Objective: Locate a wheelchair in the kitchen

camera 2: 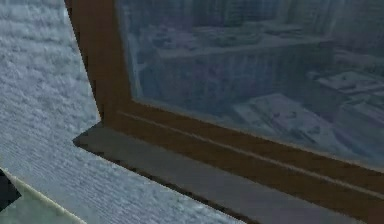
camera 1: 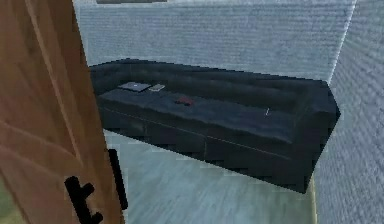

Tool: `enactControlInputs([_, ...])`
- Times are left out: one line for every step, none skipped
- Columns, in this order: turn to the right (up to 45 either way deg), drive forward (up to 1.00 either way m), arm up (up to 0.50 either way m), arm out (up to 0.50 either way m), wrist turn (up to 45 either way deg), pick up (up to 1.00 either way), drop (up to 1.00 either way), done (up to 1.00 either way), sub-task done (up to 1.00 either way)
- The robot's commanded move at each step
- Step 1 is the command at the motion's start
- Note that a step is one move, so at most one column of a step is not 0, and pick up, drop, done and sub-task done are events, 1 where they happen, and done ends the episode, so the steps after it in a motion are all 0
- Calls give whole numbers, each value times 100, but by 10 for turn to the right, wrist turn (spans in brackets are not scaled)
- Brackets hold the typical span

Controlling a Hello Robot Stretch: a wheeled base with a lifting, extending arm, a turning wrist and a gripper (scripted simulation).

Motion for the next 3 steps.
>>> enactControlInputs([0, 30, 0, 0, 0, 0, 0, 0, 0])
enactControlInputs([210, 0, 0, 0, 0, 0, 0, 0, 0])
enactControlInputs([0, 30, 0, 0, 0, 0, 0, 0, 0])
